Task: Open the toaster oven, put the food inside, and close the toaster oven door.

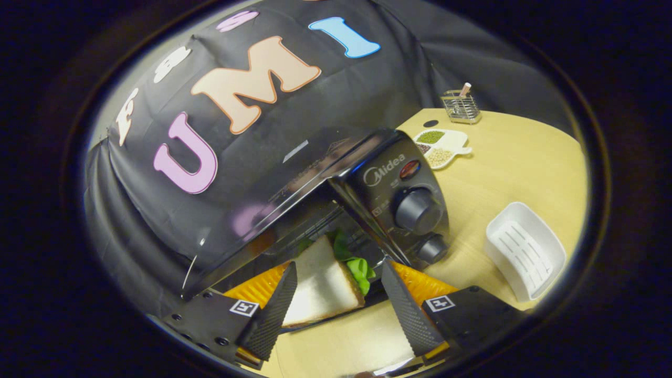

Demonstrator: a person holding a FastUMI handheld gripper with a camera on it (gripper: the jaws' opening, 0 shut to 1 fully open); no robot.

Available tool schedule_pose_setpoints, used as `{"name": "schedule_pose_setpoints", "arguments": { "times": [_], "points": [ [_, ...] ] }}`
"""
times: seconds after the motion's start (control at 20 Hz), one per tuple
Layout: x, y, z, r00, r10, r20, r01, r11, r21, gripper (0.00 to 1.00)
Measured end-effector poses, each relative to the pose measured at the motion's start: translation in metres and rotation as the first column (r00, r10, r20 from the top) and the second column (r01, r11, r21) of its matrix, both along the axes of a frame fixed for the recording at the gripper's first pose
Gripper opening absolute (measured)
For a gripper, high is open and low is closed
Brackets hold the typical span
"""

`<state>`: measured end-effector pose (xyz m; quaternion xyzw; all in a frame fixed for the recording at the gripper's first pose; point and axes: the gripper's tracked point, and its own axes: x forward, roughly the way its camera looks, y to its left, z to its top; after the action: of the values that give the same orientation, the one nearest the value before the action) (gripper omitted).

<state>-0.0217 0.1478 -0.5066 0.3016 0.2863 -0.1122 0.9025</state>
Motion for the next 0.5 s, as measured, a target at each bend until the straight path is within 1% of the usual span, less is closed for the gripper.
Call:
{"name": "schedule_pose_setpoints", "arguments": {
  "times": [0.15, 0.3, 0.4, 0.5],
  "points": [
    [-0.015, 0.003, 0.009, 0.999, 0.053, 0.003, -0.053, 0.999, -0.009, 0.99],
    [-0.042, 0.014, 0.006, 0.99, 0.132, -0.044, -0.132, 0.991, -0.014, 0.99],
    [-0.065, 0.029, 0.006, 0.974, 0.212, -0.079, -0.214, 0.977, -0.017, 0.99],
    [-0.091, 0.044, 0.0, 0.941, 0.306, -0.143, -0.312, 0.95, -0.023, 0.99]
  ]
}}
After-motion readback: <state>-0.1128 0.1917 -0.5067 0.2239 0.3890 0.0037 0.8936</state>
